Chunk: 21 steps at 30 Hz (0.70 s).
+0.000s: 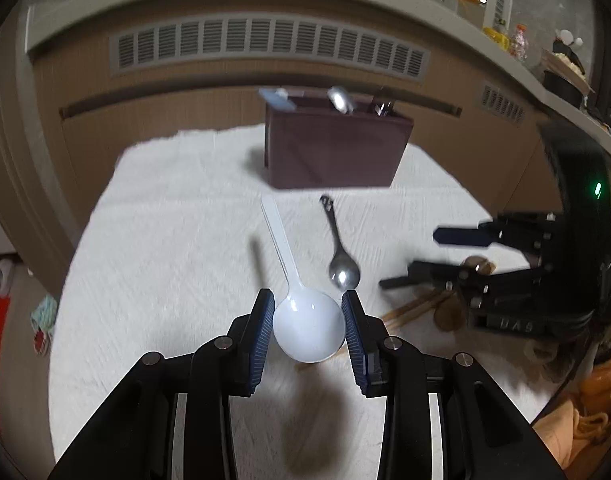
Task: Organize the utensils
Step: 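Grasp the metal spoon with the right tool while the left tool holds the white spoon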
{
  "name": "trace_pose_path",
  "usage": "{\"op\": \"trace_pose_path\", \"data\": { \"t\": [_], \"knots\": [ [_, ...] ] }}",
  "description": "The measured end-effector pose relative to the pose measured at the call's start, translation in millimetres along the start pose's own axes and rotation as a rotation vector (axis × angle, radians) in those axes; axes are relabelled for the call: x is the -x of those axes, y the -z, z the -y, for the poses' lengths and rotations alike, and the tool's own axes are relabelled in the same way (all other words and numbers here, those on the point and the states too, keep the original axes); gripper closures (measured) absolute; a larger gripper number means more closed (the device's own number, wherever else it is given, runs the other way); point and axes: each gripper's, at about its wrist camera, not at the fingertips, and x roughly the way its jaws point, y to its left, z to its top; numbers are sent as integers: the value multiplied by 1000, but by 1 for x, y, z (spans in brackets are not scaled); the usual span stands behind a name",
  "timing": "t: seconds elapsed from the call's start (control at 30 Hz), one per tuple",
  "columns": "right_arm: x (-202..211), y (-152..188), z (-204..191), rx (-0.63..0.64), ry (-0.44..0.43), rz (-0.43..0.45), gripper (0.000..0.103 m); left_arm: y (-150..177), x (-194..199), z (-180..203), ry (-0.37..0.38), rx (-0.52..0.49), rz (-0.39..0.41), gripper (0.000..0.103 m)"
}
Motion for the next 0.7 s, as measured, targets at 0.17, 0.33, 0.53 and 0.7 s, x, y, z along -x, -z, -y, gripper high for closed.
{"op": "trace_pose_path", "data": {
  "t": [0.17, 0.33, 0.53, 0.7],
  "knots": [
    [-17, -14, -1, 6, 8, -33, 58, 13, -25, -13, 5, 45, -100, 67],
    [-47, -41, 10, -106, -6, -65, 74, 16, -28, -20, -22, 59, -85, 66],
    [-92, -80, 18, -282, 40, -98, 77, 12, -29, -31, 8, 84, -69, 61],
    [-113, -77, 2, -266, 104, -142, 79, 8, -21, -41, 26, 105, -40, 60]
  ]
}}
